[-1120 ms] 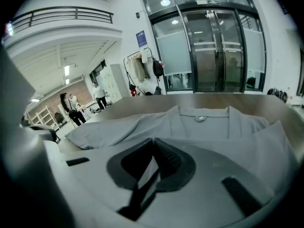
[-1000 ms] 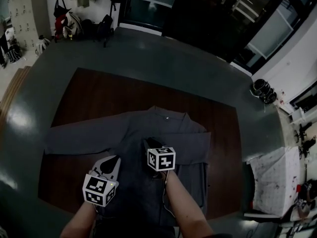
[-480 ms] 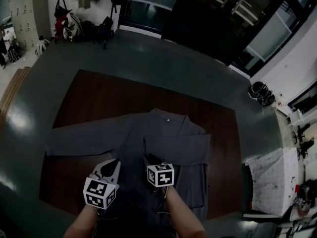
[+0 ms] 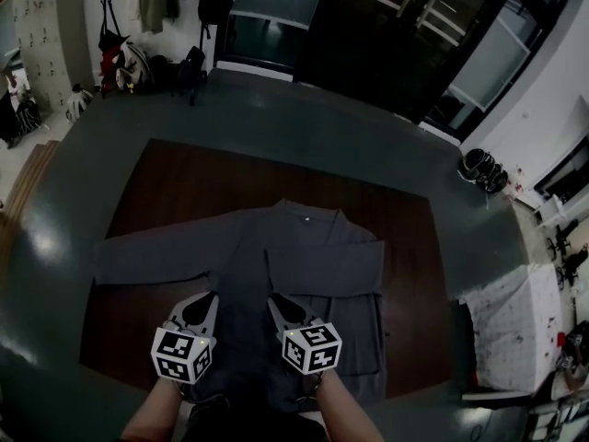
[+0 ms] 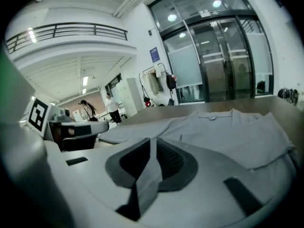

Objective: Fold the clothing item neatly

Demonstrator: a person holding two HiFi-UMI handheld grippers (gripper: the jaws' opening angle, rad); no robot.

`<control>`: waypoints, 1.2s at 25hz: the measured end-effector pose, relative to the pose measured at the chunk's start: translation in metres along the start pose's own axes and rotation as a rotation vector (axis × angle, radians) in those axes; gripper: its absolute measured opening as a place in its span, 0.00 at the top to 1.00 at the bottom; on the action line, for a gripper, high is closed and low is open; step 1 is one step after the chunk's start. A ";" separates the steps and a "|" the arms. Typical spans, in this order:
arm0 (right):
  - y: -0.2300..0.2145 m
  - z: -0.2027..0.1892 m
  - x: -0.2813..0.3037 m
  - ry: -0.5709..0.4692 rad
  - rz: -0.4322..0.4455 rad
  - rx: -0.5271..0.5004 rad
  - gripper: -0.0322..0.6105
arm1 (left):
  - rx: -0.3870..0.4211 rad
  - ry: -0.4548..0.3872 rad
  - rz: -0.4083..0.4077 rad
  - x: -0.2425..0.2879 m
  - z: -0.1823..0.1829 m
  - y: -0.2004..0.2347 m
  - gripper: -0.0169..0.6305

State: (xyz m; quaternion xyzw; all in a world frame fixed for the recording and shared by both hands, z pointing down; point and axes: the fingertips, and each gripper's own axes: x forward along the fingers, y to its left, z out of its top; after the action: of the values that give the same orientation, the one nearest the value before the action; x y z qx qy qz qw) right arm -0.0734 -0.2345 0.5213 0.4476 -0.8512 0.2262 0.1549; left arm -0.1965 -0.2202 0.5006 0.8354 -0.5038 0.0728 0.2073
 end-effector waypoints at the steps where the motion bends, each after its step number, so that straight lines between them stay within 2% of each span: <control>1: -0.001 0.005 -0.015 -0.038 -0.009 0.021 0.92 | 0.007 -0.008 0.014 -0.007 0.001 -0.002 0.96; 4: -0.005 0.017 -0.062 -0.139 -0.019 0.069 0.96 | 0.017 -0.028 0.059 -0.033 0.000 -0.016 0.96; 7: -0.004 0.023 -0.110 -0.218 -0.018 0.068 0.96 | 0.038 -0.042 0.092 -0.067 -0.005 -0.041 0.96; 11: 0.005 0.018 -0.166 -0.320 -0.006 0.071 0.96 | 0.075 -0.064 0.136 -0.109 -0.019 -0.074 0.96; 14: 0.008 0.008 -0.195 -0.355 0.001 0.084 0.96 | 0.077 -0.095 0.214 -0.137 -0.030 -0.085 0.96; 19: 0.027 -0.002 -0.215 -0.353 0.031 0.103 0.96 | 0.077 -0.104 0.268 -0.172 -0.034 -0.096 0.96; 26: 0.086 0.005 -0.209 -0.365 0.088 -0.027 0.97 | 0.111 -0.137 0.284 -0.195 -0.019 -0.090 0.96; 30: 0.135 0.012 -0.189 -0.366 0.135 -0.074 0.97 | 0.098 -0.160 0.278 -0.214 -0.018 -0.064 0.96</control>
State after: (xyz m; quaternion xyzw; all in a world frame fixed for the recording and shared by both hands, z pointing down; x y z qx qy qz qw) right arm -0.0825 -0.0426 0.3901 0.4171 -0.9010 0.1195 -0.0014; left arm -0.2418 -0.0131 0.4282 0.7699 -0.6253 0.0585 0.1135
